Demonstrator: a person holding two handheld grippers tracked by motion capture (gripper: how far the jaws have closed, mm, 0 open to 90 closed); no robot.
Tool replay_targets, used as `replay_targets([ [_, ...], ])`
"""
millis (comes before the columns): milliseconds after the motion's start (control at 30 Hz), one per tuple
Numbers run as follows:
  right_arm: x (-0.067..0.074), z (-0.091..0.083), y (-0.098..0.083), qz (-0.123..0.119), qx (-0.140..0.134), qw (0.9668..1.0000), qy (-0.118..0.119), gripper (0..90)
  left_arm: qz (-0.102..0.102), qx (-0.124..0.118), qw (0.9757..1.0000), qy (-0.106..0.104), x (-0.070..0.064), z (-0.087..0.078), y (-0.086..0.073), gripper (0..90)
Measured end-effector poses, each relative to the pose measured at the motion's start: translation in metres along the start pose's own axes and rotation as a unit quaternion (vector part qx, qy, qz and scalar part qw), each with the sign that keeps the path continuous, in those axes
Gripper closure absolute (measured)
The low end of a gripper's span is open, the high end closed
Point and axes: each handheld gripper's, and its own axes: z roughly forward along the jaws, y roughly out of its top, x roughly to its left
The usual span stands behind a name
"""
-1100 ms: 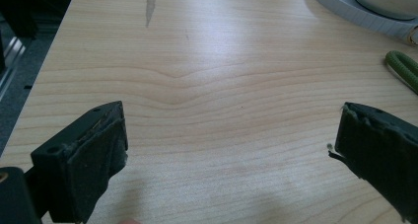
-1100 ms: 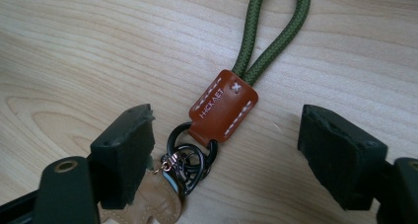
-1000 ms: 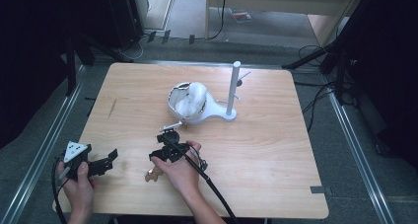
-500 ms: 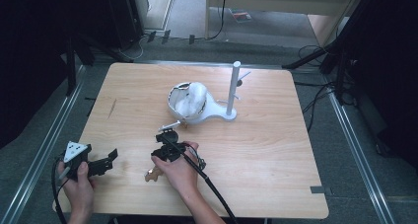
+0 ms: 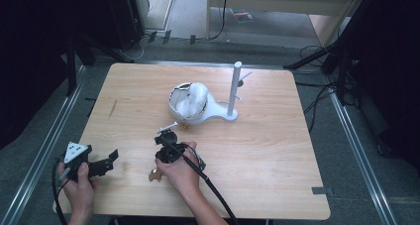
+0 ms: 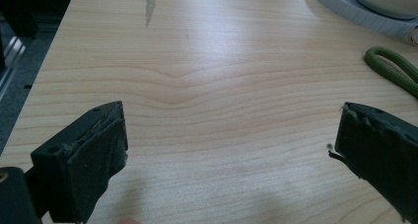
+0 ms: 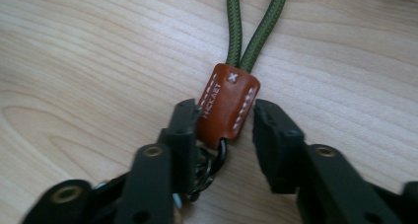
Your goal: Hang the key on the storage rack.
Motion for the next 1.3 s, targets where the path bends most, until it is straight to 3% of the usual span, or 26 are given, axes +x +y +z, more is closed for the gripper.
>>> replay_targets([
  [100,-0.001,0.000,-0.001,-0.002,0.002,0.9998,0.018,75.0,0.000,0.000,1.0000,0.000,0.000,0.000,0.000,0.0],
  [333,-0.004,0.000,-0.003,-0.009,-0.008,0.9994,0.032,78.6,-0.001,0.001,1.0000,-0.002,0.001,0.000,0.000,0.0],
  [533,-0.007,-0.006,-0.009,-0.005,-0.053,0.9978,0.038,82.2,-0.001,0.001,1.0000,-0.003,0.001,0.000,0.000,0.0],
  [733,-0.011,-0.021,-0.012,-0.004,-0.105,0.9935,0.043,83.6,-0.001,0.001,1.0000,-0.002,0.000,0.000,0.000,0.0],
  [833,-0.013,-0.030,-0.013,0.000,-0.128,0.9907,0.046,83.9,-0.001,0.001,1.0000,-0.002,0.000,0.000,0.000,0.0],
  [1033,-0.019,-0.047,-0.016,0.003,-0.183,0.9818,0.050,84.0,-0.001,-0.001,1.0000,0.000,0.000,0.000,0.000,0.0],
  [1300,-0.028,-0.064,-0.020,0.009,-0.248,0.9675,0.047,84.1,-0.002,-0.001,1.0000,0.001,0.000,0.001,0.000,0.0],
])
